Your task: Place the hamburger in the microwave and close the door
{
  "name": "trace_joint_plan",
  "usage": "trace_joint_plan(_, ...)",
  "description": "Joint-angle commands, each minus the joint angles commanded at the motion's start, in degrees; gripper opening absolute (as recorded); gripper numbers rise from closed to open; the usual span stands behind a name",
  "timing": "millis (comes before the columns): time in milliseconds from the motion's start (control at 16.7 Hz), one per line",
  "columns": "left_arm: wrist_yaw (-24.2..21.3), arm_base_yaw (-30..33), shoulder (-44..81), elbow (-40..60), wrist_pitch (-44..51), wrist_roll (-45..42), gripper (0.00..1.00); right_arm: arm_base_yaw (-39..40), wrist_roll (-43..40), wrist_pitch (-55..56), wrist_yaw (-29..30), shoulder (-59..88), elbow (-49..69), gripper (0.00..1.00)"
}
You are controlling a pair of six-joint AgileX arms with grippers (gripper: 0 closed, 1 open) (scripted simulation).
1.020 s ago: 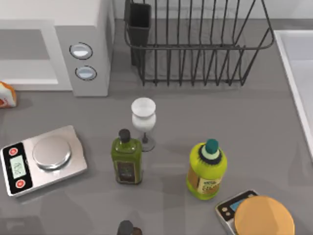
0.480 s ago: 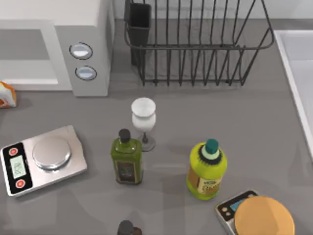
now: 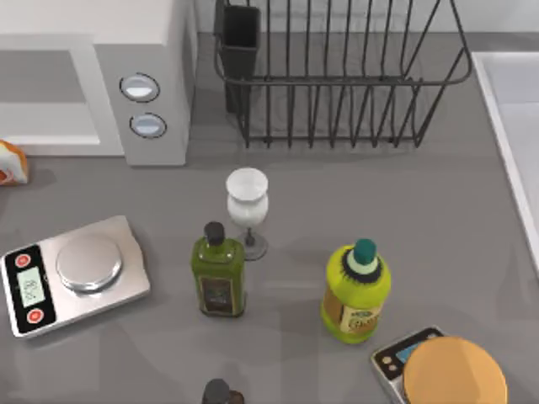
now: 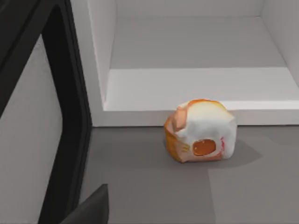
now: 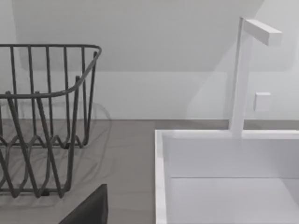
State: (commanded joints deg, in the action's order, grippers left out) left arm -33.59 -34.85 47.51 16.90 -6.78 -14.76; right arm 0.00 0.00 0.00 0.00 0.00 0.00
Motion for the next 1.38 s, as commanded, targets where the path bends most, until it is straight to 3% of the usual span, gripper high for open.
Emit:
trace_joint_plan(300, 7.55, 7.45, -10.23, -3.77, 1.55, 3.09, 1.00, 0.00, 0.00, 0.00, 0.00, 0.00, 0.00, 1.00)
trace_joint_plan(960, 30.99, 32.44, -44.06, -15.79, 6.43, 13.54, 1.00, 0.00, 0.00, 0.00, 0.00, 0.00, 0.00, 1.00)
trace_joint_plan(1140, 33.56, 34.82, -47.47, -16.89, 6.78, 14.75, 1.00, 0.00, 0.00, 0.00, 0.00, 0.00, 0.00, 1.00)
trace_joint_plan(1380, 33.58, 34.84, -47.50, -16.90, 6.78, 14.76, 1.00, 0.00, 0.00, 0.00, 0.00, 0.00, 0.00, 1.00)
